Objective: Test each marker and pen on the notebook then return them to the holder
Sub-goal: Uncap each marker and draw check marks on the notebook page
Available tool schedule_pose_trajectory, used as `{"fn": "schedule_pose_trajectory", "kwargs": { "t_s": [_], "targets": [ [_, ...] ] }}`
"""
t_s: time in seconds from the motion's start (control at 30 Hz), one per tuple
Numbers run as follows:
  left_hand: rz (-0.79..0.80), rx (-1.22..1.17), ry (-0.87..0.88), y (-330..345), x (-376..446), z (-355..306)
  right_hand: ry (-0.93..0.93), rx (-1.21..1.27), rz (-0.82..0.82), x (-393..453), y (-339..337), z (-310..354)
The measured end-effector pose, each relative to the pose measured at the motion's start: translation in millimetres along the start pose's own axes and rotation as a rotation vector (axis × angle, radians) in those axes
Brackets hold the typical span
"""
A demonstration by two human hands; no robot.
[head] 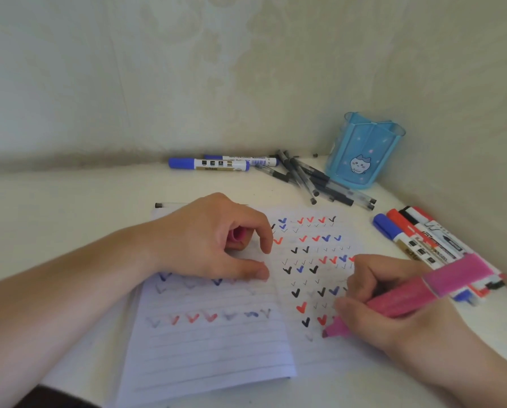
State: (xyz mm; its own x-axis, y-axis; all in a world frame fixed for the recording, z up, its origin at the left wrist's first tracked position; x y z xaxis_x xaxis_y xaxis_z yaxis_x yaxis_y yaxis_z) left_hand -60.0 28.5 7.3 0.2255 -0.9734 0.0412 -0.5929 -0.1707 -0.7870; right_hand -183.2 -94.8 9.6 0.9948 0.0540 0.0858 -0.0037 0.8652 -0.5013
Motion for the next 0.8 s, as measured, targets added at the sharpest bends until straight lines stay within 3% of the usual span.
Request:
{"fn": "schedule_pose_trajectory", "kwargs": {
  "t_s": [0.33, 0.43, 0.5, 0.57, 0.7, 0.8],
  "targets": [
    [-0.014, 0.027, 0.000, 0, -1, -1, 0.007, 0.015, -0.074, 0, -7, -2],
    [-0.081, 0.023, 0.055, -5, -4, -8, -0.021, 0.175, -0.190, -1, -19, -1],
    [-0.089, -0.134, 0.134, -5, -5, -14, -0.053, 0.276, -0.248, -1, -27, -1],
    [-0.105, -0.278, 0.164, -5, -5, -14, -0.101, 0.329, -0.228, 3, -30, 0],
    [-0.050, -0.336, 0.080, 0, 1, -7, -0.201, 0.409, -0.076, 8, -22, 8],
    [-0.078, -0.378, 0.048, -3, 3, -3, -0.212, 0.450, -0.102, 6, -24, 7]
  ]
}}
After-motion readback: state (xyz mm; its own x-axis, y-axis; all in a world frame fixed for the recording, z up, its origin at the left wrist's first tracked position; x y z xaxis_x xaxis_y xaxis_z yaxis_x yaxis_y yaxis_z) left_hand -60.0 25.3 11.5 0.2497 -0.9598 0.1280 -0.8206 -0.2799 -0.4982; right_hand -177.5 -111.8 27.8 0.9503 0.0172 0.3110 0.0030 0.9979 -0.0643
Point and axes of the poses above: each hand's wrist, its own x-axis towards the middle knuckle, its own y-axis out of the palm, z = x × y, the point moved 9 cm from there along x, towards the middle knuckle, and after that the axes turned 14 degrees about z, right-handed, at the moved point
